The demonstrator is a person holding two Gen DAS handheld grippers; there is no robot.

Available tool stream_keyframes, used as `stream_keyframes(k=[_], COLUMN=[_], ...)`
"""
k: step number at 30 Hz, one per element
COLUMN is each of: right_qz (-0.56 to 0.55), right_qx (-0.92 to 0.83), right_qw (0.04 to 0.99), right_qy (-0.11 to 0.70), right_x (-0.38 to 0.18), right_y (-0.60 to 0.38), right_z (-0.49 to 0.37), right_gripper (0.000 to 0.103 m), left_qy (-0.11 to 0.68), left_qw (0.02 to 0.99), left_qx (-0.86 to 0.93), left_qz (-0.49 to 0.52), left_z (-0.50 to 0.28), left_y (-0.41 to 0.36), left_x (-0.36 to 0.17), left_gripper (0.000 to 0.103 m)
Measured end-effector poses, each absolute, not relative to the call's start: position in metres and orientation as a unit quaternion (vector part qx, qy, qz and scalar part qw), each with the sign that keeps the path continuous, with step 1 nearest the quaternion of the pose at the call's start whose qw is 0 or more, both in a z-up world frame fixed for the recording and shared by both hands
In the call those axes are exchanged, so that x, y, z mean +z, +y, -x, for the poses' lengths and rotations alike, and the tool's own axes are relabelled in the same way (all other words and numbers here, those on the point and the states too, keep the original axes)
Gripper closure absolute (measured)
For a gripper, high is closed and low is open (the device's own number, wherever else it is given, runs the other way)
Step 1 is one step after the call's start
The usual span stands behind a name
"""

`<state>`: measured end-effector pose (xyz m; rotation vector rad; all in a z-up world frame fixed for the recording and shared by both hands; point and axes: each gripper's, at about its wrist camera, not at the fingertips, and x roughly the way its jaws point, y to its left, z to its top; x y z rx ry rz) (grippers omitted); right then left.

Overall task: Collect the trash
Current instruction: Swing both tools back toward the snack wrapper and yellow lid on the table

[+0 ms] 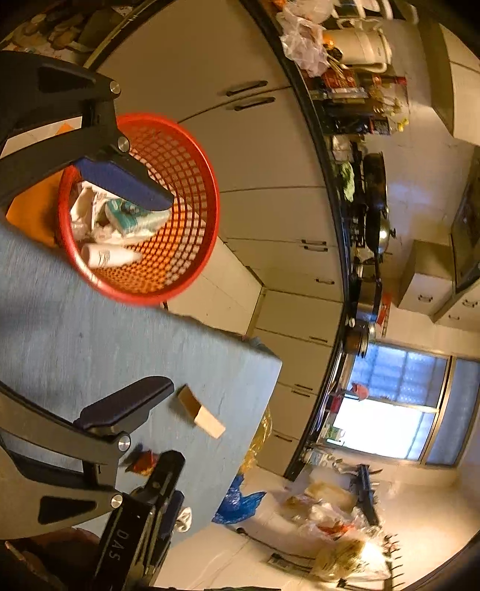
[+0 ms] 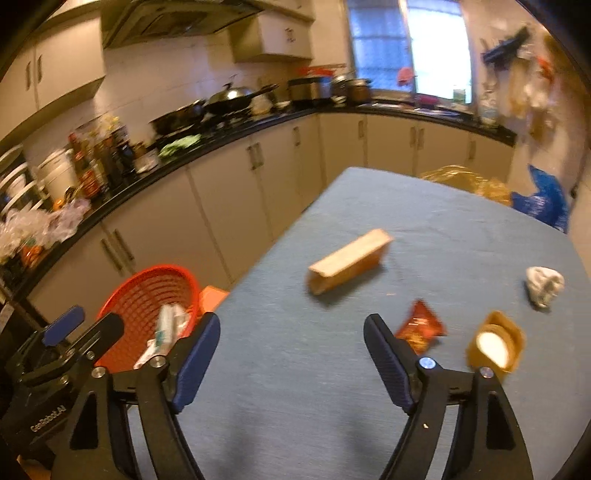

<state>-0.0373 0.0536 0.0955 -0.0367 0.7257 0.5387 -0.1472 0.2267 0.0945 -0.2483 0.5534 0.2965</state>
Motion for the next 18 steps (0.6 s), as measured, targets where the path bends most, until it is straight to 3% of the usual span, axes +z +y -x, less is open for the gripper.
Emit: stream_keyframes(k=[18], right_qz=[-0.117], right_qx=[0.108], right_qw=[0.914], right_qy=[0.374], right_x=[0.087], right_y=[-0.153], right_z=[-0.008], right_gripper=[0.017], left_qy=[0.312], left_qw=[0.949], left_qx=[0.043], left_qz=[-0.002], left_z=[0.104], left_y=[0.082], left_x=[0.1], left_gripper=[0.012])
